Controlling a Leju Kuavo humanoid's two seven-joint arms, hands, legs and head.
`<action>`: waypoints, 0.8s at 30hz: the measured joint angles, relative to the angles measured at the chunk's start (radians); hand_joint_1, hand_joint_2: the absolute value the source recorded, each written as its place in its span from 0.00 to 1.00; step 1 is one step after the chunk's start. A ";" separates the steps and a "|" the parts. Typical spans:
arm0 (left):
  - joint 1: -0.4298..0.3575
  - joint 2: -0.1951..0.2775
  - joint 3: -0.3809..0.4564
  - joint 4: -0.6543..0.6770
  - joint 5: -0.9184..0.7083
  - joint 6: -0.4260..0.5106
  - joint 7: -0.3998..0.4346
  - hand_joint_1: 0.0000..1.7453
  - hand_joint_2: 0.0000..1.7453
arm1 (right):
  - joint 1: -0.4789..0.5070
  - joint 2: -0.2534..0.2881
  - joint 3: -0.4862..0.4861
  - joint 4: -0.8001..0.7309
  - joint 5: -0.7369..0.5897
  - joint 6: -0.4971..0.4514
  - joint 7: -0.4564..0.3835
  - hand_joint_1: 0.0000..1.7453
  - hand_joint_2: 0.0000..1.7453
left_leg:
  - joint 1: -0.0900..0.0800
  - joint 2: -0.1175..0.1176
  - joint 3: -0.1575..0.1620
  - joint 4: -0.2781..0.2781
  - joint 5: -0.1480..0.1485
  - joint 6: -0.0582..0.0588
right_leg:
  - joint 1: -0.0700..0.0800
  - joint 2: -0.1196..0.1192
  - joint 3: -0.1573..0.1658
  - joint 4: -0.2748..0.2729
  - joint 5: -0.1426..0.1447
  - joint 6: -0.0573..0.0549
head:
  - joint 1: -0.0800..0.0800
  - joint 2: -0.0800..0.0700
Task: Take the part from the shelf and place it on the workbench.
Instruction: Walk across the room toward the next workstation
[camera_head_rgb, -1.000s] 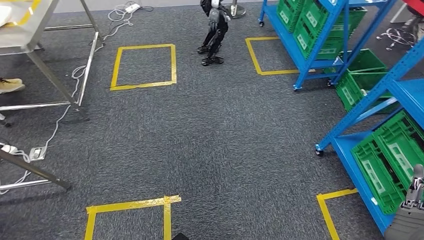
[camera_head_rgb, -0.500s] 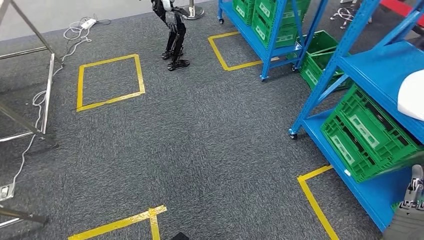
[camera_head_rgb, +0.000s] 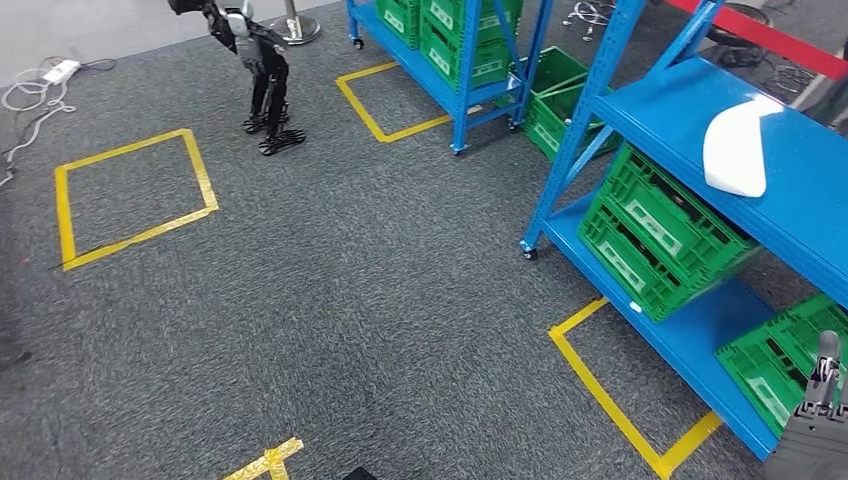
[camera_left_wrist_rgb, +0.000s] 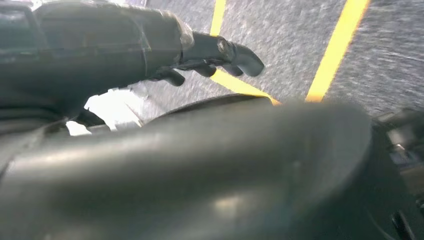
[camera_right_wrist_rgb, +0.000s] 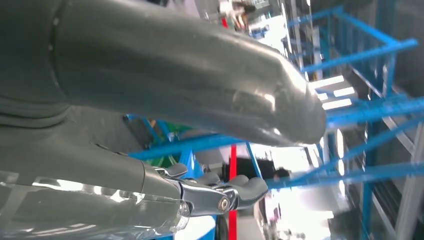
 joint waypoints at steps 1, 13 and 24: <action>0.001 0.000 0.000 0.000 0.000 0.001 0.000 0.00 0.00 | 0.000 0.000 0.000 0.001 -0.003 0.000 0.000 0.00 0.00 | -0.001 0.019 0.001 0.000 -0.003 0.002 | -0.002 -0.016 -0.034 0.067 -0.030 0.005 | 0.000 0.000; -0.006 -0.008 0.000 0.000 -0.011 0.038 0.005 0.00 0.00 | 0.001 -0.001 -0.003 0.005 -0.007 0.000 0.006 0.00 0.00 | -0.005 0.088 0.035 0.021 -0.059 -0.041 | 0.000 -0.069 0.056 -0.127 0.082 -0.028 | 0.000 0.000; -0.002 -0.008 0.000 0.000 -0.011 0.034 0.005 0.00 0.00 | -0.002 -0.001 -0.004 0.006 -0.004 0.000 0.033 0.00 0.00 | -0.006 -0.029 -0.050 0.074 -0.003 -0.017 | 0.009 0.047 0.071 -0.125 0.072 -0.042 | -0.006 0.000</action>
